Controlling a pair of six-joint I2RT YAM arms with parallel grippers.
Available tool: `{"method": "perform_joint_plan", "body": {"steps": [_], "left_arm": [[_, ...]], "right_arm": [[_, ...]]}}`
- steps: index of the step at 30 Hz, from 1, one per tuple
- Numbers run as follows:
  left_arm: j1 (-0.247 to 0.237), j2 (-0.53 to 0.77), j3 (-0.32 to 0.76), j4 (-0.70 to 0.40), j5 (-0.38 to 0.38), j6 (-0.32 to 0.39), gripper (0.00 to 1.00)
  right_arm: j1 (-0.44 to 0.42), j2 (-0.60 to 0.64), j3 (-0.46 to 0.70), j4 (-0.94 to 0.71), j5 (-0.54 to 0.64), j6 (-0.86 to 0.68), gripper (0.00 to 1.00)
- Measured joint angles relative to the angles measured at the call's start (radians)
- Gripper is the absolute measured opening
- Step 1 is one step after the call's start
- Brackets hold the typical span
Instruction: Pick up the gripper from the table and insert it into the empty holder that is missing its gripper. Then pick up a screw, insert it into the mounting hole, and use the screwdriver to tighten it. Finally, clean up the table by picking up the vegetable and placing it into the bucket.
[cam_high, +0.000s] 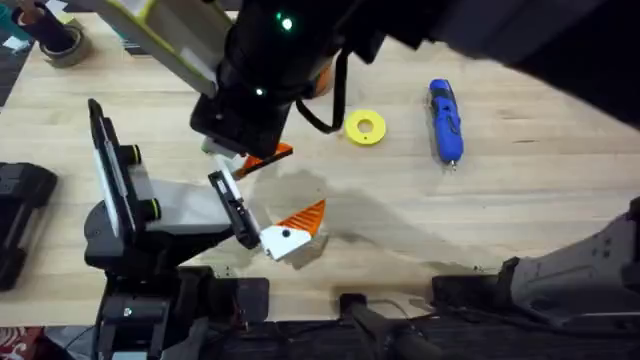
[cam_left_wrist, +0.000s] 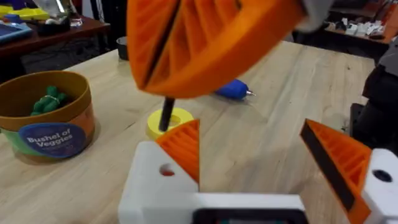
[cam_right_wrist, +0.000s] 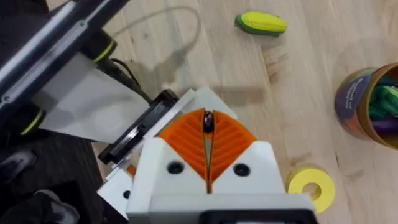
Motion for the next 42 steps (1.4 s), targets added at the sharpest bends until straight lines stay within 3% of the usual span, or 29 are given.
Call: {"method": "perform_joint_plan", "body": {"steps": [42], "left_arm": [[0.0, 0.0, 0.0, 0.0, 0.0, 0.0, 0.985]], "right_arm": [[-0.001, 0.022, -0.087, 0.05, 0.0, 0.0, 0.005]]}}
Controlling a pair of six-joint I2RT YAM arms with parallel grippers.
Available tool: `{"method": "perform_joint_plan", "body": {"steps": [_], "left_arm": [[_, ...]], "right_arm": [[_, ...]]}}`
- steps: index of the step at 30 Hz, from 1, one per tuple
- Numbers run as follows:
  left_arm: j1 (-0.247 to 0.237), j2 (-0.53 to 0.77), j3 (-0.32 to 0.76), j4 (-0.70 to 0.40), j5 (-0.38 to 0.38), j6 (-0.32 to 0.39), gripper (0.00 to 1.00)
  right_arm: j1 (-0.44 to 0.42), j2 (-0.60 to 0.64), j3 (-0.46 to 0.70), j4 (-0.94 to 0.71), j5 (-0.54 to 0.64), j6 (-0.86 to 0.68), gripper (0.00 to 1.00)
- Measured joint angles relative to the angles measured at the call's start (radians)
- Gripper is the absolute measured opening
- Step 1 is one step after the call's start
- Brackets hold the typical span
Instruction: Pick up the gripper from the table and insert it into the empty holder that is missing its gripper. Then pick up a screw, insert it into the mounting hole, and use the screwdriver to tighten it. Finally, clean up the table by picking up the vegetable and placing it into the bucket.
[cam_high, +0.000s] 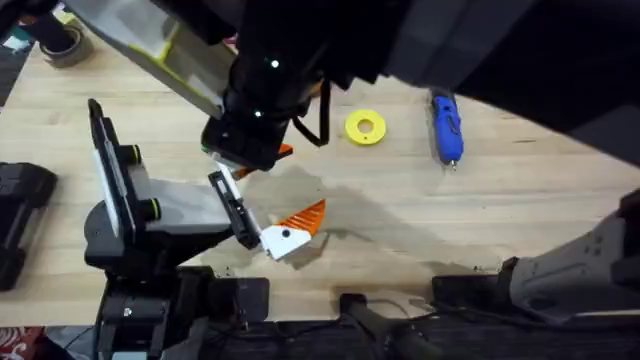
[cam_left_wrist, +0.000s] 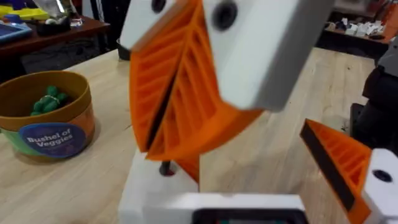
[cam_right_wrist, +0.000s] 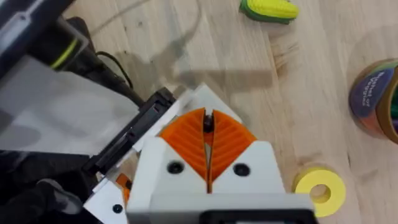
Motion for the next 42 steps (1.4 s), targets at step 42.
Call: {"method": "perform_joint_plan", "body": {"steps": [42], "left_arm": [[0.0, 0.0, 0.0, 0.0, 0.0, -0.007, 0.985]], "right_arm": [[-0.015, 0.01, 0.0, -0.011, -0.006, 0.0, 0.005]]}}
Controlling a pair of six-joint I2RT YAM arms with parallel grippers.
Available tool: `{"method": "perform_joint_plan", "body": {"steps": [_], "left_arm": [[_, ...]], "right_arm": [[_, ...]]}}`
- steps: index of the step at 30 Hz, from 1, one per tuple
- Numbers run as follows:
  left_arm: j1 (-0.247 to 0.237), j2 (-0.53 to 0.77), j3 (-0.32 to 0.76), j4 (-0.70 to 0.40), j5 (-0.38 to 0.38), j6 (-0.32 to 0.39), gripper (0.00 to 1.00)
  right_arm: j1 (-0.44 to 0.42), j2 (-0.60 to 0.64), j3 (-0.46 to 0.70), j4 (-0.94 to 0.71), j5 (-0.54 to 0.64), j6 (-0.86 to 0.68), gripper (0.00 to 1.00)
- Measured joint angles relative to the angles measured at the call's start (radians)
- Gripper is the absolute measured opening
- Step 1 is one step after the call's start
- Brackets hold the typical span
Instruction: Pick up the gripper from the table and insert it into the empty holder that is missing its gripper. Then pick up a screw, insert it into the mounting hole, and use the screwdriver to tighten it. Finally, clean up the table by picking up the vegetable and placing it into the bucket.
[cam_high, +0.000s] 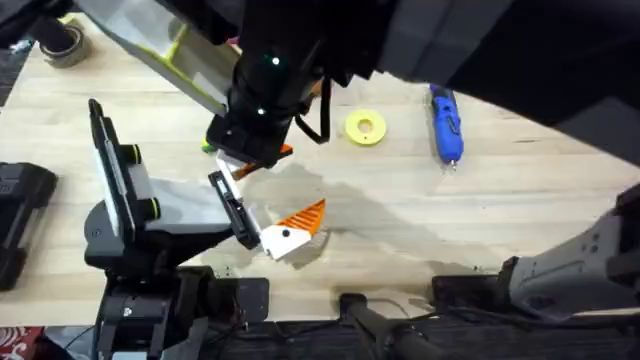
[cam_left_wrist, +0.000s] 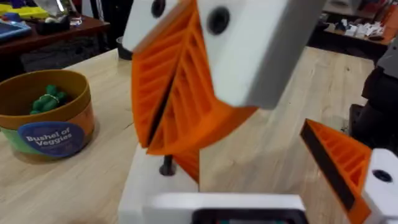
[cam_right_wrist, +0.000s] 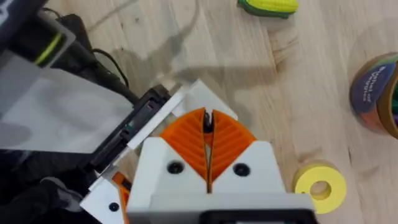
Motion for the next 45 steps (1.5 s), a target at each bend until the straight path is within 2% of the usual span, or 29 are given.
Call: {"method": "perform_joint_plan", "body": {"steps": [45], "left_arm": [[0.0, 0.001, 0.0, -0.001, 0.0, -0.013, 0.986]], "right_arm": [[0.013, 0.035, 0.0, -0.001, 0.0, 0.0, 0.005]]}}
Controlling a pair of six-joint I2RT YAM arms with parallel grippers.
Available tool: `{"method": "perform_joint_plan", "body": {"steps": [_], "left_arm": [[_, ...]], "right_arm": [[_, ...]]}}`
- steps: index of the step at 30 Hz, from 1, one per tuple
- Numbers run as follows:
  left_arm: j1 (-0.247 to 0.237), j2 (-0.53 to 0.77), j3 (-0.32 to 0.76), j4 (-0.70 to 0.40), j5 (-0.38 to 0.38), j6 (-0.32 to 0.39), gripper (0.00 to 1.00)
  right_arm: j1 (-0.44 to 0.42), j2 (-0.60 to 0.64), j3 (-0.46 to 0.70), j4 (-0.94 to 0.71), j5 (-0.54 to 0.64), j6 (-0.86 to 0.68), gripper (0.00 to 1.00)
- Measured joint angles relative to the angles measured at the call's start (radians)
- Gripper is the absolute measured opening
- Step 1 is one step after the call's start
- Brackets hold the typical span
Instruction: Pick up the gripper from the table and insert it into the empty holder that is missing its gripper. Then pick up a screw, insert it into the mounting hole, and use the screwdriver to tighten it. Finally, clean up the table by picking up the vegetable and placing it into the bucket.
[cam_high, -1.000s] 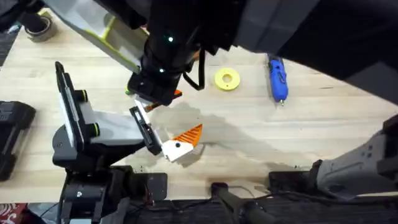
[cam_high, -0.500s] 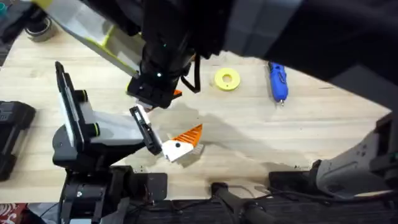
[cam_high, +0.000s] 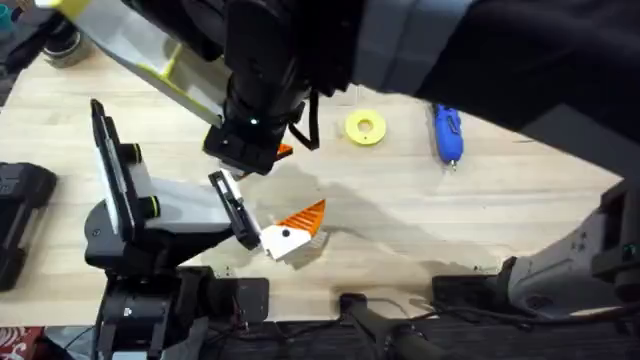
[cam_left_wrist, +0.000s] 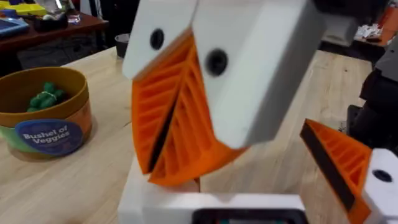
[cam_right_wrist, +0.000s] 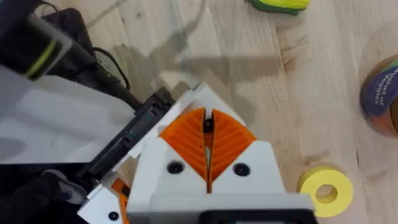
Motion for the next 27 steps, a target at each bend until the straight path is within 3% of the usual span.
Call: {"method": "perform_joint_plan", "body": {"steps": [2, 8, 9, 21, 27], "left_arm": [[0.0, 0.0, 0.0, 0.0, 0.0, 0.0, 0.986], [0.001, 0.0, 0.0, 0.0, -0.002, -0.012, 0.985], [0.001, 0.0, 0.0, 0.0, -0.001, -0.014, 0.986], [0.001, 0.0, 0.0, 0.001, 0.002, -0.001, 0.985], [0.001, 0.0, 0.0, 0.001, 0.003, 0.002, 0.986]], "right_arm": [[0.0, 0.0, 0.0, 0.0, 0.0, 0.001, 0.015], [-0.022, -0.001, 0.0, -0.003, 0.045, 0.001, 0.906], [-0.029, -0.002, 0.0, -0.002, 0.049, 0.0, 0.968], [-0.043, -0.055, -0.005, 0.006, 0.019, 0.0, 0.995], [-0.154, -0.181, -0.005, 0.006, 0.007, 0.0, 0.996]]}}
